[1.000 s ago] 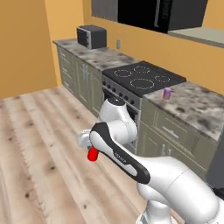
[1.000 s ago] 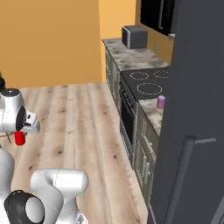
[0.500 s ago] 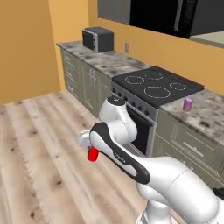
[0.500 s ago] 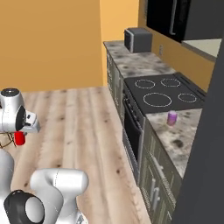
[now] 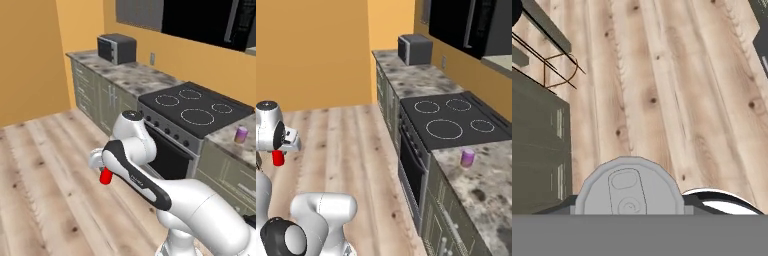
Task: Four empty soda cans are scattered around the kitchen. Gather all the cans and cluster them next to the stove for recycling.
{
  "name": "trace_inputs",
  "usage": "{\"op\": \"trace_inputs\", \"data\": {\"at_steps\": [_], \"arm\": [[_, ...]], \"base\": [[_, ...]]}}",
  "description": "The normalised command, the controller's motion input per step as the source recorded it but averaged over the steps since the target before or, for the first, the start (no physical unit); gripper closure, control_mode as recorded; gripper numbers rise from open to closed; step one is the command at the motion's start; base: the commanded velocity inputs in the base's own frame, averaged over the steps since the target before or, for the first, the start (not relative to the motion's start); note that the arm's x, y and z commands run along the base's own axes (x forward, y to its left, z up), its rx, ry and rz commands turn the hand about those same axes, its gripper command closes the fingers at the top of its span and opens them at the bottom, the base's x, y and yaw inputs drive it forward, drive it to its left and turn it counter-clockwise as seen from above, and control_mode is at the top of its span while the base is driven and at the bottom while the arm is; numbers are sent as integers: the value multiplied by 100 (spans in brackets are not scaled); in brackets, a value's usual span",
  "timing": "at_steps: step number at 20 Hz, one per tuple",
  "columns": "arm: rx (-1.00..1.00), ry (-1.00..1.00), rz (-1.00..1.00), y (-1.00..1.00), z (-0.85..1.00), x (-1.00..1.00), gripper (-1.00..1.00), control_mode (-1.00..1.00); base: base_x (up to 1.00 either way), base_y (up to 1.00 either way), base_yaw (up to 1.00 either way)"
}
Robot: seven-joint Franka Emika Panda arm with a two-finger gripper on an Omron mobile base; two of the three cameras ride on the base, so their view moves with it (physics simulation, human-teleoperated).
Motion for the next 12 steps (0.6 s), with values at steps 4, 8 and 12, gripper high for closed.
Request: {"op": "trace_inputs", "data": {"at_steps": [4, 8, 12], "arm": [[0, 0, 0, 0, 0, 0, 100, 100], [0, 0, 0, 0, 0, 0, 100, 100], [0, 0, 0, 0, 0, 0, 100, 100]], "base": [[75, 4, -6], [75, 2, -6], [60, 2, -30]]}}
